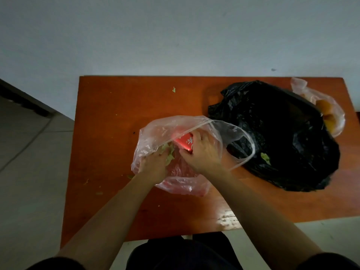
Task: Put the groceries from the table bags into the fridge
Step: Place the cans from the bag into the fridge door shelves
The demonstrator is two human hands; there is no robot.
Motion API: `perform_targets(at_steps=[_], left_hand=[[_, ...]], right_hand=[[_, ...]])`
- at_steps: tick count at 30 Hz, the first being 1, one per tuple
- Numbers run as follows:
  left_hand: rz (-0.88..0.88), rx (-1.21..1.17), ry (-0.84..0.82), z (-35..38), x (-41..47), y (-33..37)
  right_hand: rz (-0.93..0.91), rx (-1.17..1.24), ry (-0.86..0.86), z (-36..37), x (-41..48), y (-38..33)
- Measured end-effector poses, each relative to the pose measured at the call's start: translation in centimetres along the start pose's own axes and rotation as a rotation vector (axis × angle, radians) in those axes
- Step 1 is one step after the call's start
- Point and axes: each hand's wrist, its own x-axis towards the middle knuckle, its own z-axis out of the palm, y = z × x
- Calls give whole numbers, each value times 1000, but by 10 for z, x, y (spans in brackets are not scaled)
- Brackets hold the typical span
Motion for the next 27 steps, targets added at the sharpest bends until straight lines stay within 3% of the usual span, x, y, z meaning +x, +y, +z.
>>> perform_targets(at_steps=[3,6,10,12,18,23,27], left_hand=[[-44,-44,43,-12,-7,9],[-57,-118,249,-26,-20,20],[62,-234,602,-59,-45,45],[137,-296,699,-84,-57,63],[573,-350,790,-148,-57,145],[967,-366,794,-181,-106,277],[1229,-346,768,-177,-185,396]], right_hand=[[-72,109,-5,-23,-14,5],[-142,241,24,-49,-32,11],[-117,409,222,-86,-64,28],[-83,459,350,-103,-81,38],[98,565,845,-159,-166,77],[298,550,1294,-217,-280,128],[383,441,1542,-260,-397,177]])
